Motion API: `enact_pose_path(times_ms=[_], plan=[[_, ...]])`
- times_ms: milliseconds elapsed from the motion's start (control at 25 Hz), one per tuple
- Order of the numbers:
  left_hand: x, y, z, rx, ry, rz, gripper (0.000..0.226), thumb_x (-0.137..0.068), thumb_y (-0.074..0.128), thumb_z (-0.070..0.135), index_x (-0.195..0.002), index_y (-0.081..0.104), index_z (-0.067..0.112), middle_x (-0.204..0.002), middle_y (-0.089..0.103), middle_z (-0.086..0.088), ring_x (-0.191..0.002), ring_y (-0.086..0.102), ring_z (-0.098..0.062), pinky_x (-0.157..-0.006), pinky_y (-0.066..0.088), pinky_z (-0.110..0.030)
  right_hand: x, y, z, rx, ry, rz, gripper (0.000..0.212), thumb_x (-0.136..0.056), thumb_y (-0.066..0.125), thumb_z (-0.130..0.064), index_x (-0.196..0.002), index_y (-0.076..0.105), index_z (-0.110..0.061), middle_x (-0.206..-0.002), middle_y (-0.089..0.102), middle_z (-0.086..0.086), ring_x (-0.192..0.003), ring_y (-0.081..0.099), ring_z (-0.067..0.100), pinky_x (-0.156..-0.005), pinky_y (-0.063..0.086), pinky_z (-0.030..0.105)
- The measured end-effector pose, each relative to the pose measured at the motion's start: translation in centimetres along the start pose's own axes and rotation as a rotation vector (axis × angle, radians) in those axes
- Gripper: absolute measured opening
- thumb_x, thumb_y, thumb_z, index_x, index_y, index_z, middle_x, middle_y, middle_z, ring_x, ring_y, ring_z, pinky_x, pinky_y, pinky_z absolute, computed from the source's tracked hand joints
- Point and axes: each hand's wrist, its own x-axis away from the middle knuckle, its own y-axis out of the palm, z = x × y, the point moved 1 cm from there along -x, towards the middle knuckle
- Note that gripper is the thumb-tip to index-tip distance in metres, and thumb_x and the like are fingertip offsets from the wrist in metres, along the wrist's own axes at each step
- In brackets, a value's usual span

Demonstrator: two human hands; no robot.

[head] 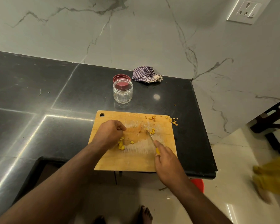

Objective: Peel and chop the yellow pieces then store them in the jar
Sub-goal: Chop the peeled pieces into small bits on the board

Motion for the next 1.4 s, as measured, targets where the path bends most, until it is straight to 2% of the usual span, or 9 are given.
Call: enact_pose_path(times_ms=[120, 280, 520, 600, 720, 960, 1240, 1320, 1400], plan=[[0.2, -0.1, 0.0, -0.019, 0.019, -0.015, 0.025, -0.095, 0.057, 0.011, -0.109, 0.075, 0.022, -0.121, 0.069, -0.001, -0.105, 0.062, -0.015, -0.073, 0.046, -0.021, 0.0, 0.5, -1.0, -0.016, -0.072, -0.058, 0.052, -0.102, 0.039, -0.024, -0.152, 0.028, -0.033, -0.13, 0.048, -0.006, -0.106, 0.05, 0.007, -0.094, 0.045, 0.027], [0.5, -0.6, 0.2, -0.028, 0.03, -0.012, 0.026, -0.095, 0.056, 0.011, -0.112, 0.074, 0.021, -0.122, 0.069, -0.001, -0.106, 0.063, -0.016, -0.074, 0.046, -0.022, -0.5, 0.5, -0.7, -0.047, -0.011, -0.031, 0.051, -0.102, 0.041, -0.021, -0.151, 0.032, -0.032, -0.137, 0.048, -0.003, -0.117, 0.049, 0.012, -0.099, 0.043, 0.028], [0.5, -1.9, -1.1, -0.026, -0.026, -0.026, 0.028, -0.096, 0.055, 0.009, -0.114, 0.073, 0.019, -0.122, 0.067, -0.002, -0.093, 0.054, -0.009, -0.072, 0.045, -0.021, 0.1, -0.4, -0.1, -0.174, -0.017, -0.022, 0.049, -0.102, 0.044, -0.019, -0.148, 0.038, -0.033, -0.13, 0.044, -0.017, -0.113, 0.042, -0.001, -0.098, 0.042, 0.021], [0.5, -2.0, -1.2, -0.027, -0.027, -0.035, 0.027, -0.095, 0.056, 0.009, -0.114, 0.072, 0.019, -0.121, 0.067, -0.001, -0.092, 0.054, -0.009, -0.066, 0.043, -0.017, -0.2, 0.1, -0.1, -0.357, 0.115, -0.07, 0.047, -0.101, 0.046, -0.017, -0.144, 0.044, -0.034, -0.119, 0.055, -0.015, -0.094, 0.053, 0.002, -0.078, 0.049, 0.023], [0.5, -2.1, -1.3, -0.028, -0.035, -0.045, 0.028, -0.095, 0.056, 0.008, -0.116, 0.072, 0.019, -0.12, 0.068, 0.0, -0.092, 0.055, -0.008, -0.06, 0.039, -0.011, -0.7, 0.0, 0.3, -0.706, 0.379, -0.066, 0.045, -0.097, 0.047, -0.009, -0.132, 0.056, -0.035, -0.083, 0.06, 0.004, -0.048, 0.041, 0.01, -0.043, 0.034, 0.024], [0.5, -2.5, -1.8, -0.038, -0.046, -0.044, 0.025, -0.095, 0.058, 0.01, -0.114, 0.073, 0.018, -0.118, 0.069, -0.002, -0.091, 0.056, -0.008, -0.061, 0.041, -0.013, -0.3, -1.2, 2.0, -1.141, 0.602, -0.208, 0.034, -0.096, 0.047, -0.005, -0.121, 0.062, -0.021, -0.073, 0.058, 0.009, -0.041, 0.033, 0.01, -0.037, 0.021, 0.016], [0.6, -2.4, -1.2, -0.049, -0.011, -0.09, 0.024, -0.097, 0.058, 0.011, -0.115, 0.073, 0.018, -0.116, 0.069, 0.001, -0.089, 0.057, -0.008, -0.06, 0.042, -0.011, -0.1, -1.7, 2.5, -1.069, 0.592, -0.187, 0.032, -0.096, 0.048, -0.006, -0.119, 0.065, -0.019, -0.073, 0.058, 0.009, -0.041, 0.033, 0.01, -0.038, 0.021, 0.017], [0.6, -2.5, -1.2, -0.056, -0.001, -0.101, 0.024, -0.097, 0.058, 0.011, -0.114, 0.073, 0.018, -0.116, 0.07, 0.0, -0.088, 0.057, -0.007, -0.06, 0.042, -0.01, -0.3, -1.8, 2.5, -0.829, 0.494, -0.061, 0.035, -0.096, 0.049, -0.008, -0.122, 0.064, -0.025, -0.079, 0.061, 0.005, -0.047, 0.04, 0.01, -0.041, 0.029, 0.021], [0.7, -2.5, -1.3, -0.059, -0.007, -0.102, 0.024, -0.097, 0.057, 0.012, -0.114, 0.073, 0.019, -0.116, 0.07, 0.001, -0.086, 0.057, -0.006, -0.06, 0.043, -0.011, -0.3, -2.0, 2.8, -0.297, 0.246, 0.095, 0.041, -0.097, 0.05, -0.016, -0.133, 0.056, -0.034, -0.1, 0.061, -0.006, -0.069, 0.053, 0.006, -0.056, 0.045, 0.025]])
